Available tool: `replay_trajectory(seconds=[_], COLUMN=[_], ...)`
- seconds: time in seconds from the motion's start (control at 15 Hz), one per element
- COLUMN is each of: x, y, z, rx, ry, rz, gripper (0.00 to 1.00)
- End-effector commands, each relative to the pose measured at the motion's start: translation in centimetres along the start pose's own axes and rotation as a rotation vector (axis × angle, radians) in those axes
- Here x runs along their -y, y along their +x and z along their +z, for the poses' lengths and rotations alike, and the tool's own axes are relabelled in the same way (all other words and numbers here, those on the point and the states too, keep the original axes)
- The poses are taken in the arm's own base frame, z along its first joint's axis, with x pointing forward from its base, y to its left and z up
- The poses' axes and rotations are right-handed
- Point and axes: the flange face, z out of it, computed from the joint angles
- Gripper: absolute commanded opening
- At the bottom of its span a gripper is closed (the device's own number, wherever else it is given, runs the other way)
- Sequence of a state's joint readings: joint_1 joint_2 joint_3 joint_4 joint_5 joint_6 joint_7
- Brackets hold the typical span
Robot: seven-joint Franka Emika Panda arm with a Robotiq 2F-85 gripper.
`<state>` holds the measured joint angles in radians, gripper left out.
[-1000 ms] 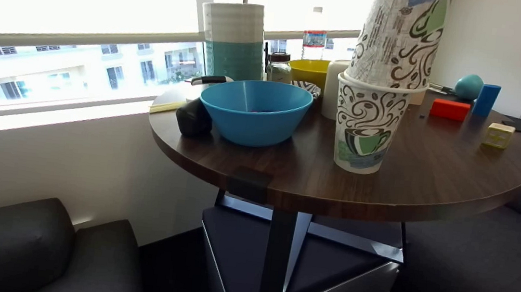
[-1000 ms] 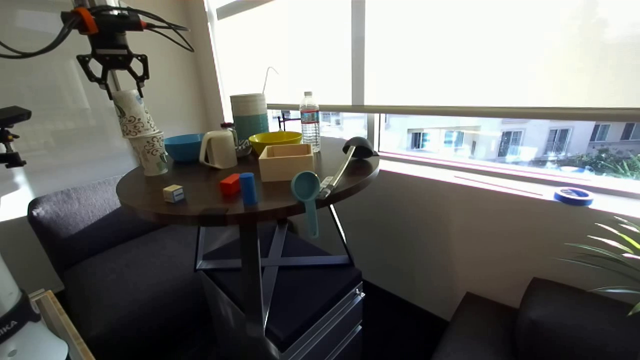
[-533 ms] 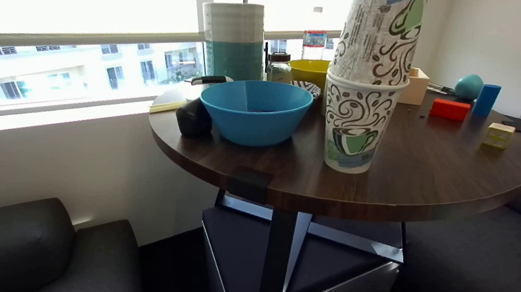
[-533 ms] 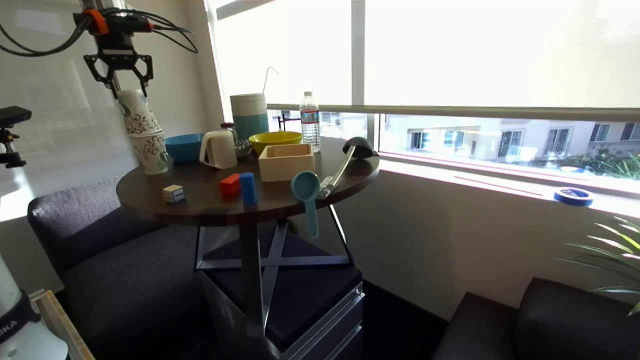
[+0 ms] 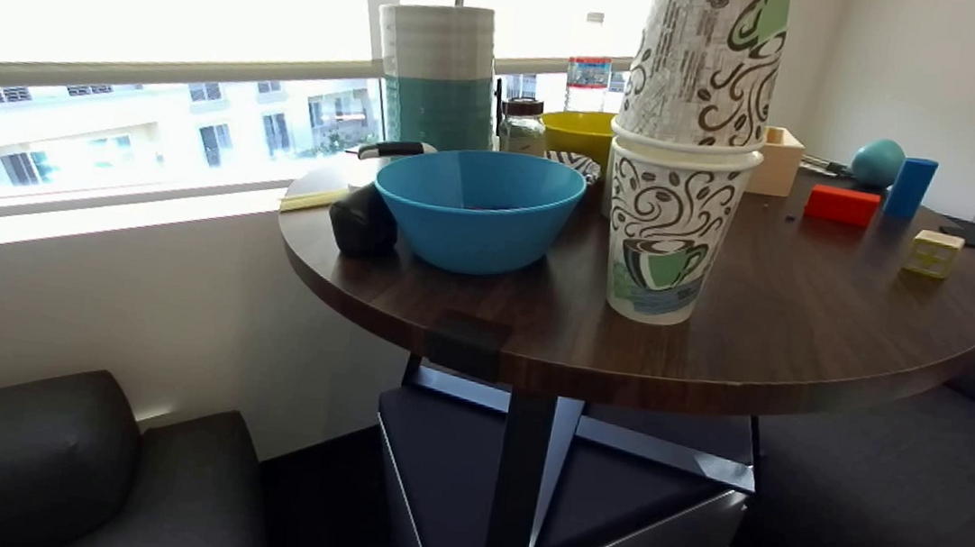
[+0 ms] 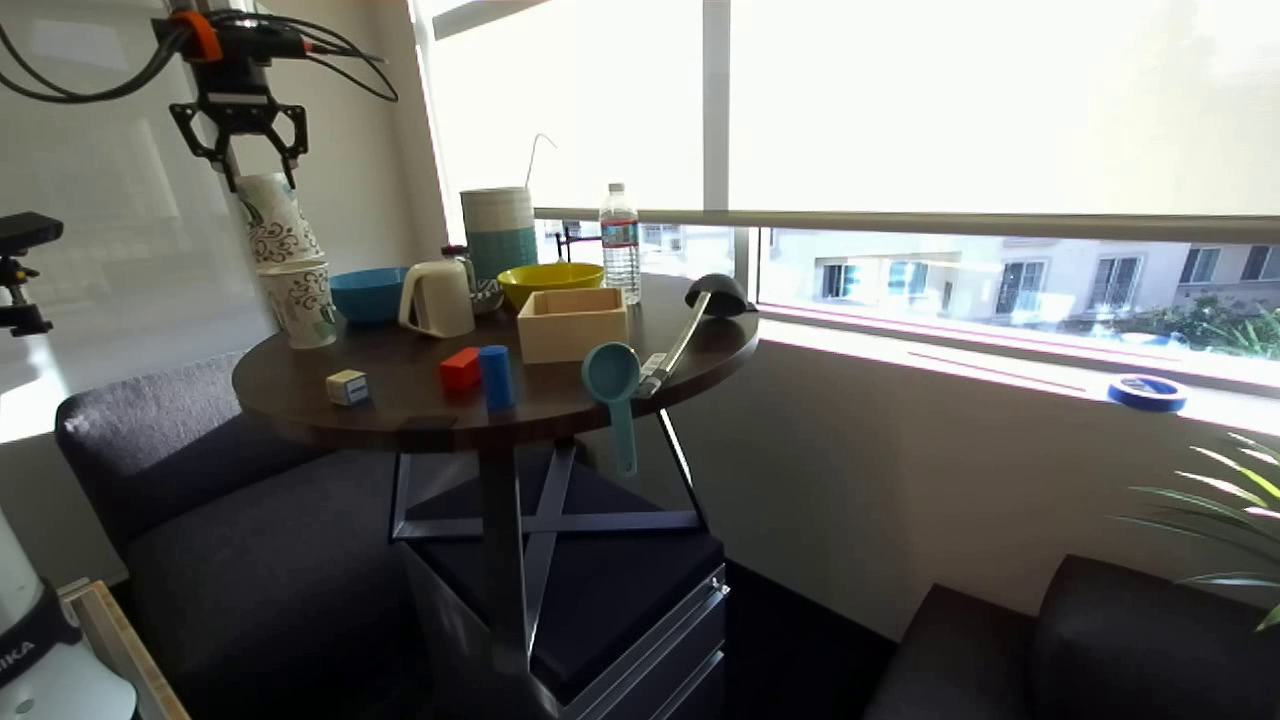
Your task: Cover the cup using the other cup
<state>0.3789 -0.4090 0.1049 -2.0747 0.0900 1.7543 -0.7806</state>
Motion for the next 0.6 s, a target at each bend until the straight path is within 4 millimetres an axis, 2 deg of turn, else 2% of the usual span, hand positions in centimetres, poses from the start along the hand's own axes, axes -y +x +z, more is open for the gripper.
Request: replay_trajectory(seconds=[0.0, 0.53], x=[-0.41, -0.76], y=[0.15, 0.16], z=[-0.35, -0.06], rx=[0.022, 0.01], ry=[0.02, 0.027], rz=[-0.019, -0.022], gripper=[0.4, 0.4])
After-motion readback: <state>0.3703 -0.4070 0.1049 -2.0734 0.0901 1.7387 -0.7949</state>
